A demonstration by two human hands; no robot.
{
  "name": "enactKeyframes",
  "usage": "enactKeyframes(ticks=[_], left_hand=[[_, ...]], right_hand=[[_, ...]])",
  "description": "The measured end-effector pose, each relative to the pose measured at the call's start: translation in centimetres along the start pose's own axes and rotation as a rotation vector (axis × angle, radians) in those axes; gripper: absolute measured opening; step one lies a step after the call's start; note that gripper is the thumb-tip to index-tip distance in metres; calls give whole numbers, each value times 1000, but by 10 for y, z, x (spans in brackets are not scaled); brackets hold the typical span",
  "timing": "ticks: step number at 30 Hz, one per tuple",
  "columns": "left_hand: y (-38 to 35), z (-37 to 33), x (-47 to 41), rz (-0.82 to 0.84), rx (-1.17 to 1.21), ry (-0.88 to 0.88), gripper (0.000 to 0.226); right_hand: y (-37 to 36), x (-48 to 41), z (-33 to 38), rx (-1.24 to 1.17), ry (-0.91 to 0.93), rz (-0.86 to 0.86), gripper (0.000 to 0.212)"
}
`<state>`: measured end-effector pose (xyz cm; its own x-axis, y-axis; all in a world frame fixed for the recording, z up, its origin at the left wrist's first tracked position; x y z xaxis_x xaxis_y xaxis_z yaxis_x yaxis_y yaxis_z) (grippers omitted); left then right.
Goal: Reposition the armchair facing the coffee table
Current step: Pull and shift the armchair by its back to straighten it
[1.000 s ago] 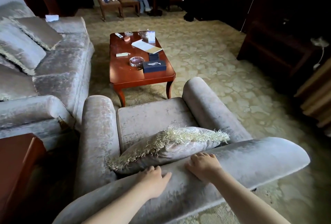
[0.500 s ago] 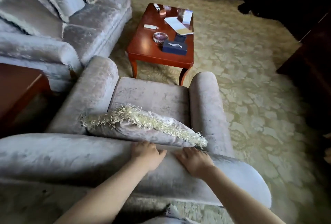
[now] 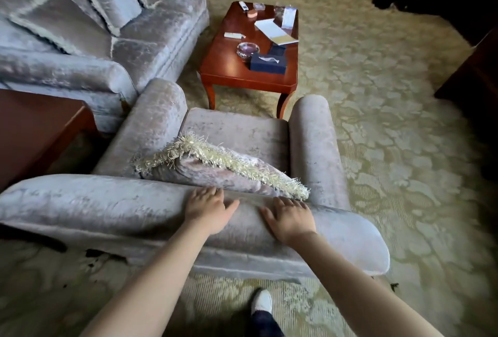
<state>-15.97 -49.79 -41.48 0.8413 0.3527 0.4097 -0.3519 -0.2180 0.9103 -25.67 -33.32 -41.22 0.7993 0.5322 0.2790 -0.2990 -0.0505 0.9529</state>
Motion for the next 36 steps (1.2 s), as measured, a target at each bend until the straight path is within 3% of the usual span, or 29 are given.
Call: enactKeyframes(ticks=[10,16,20,25,28,30,34,36], left_hand=[[-2,-8,37,-71,53,226,83],[-3,-29,33,-169,204,635,85],[-8,-51,35,-365,321,890,86],[1,-55,39,-494,309,916,72],[4,-66,44,-508,301,877,75],[1,-52,34,-520,323,955,76],[2,-57,35,-521,302,932,81],[4,-56,34,-541,302,936,82]], right_hand=[[4,6,1,26,108,33,83],[-2,6,-3,41,359,101,85],[-2,0,-12,76,558,155,84],[-7,-6,-18,79,637,255,84],[-7,4,-22,-14,641,273,88],[-10,-13,-13,-24,691,317,94],[-1,-8,-13,23,669,160,100],[9,-10,-7,29,635,167,97]])
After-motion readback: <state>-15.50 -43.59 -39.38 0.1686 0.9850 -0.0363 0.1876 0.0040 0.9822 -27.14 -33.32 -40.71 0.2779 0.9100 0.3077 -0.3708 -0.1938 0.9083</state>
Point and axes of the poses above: each hand's wrist, its own x-axis away from the middle knuckle, its own y-axis out of the back of the hand, z = x × y, the point moved 7 cm from there along -x, towards the middle knuckle, and after that the axes turned 8 degrees about -y, right-handed, at the moved point
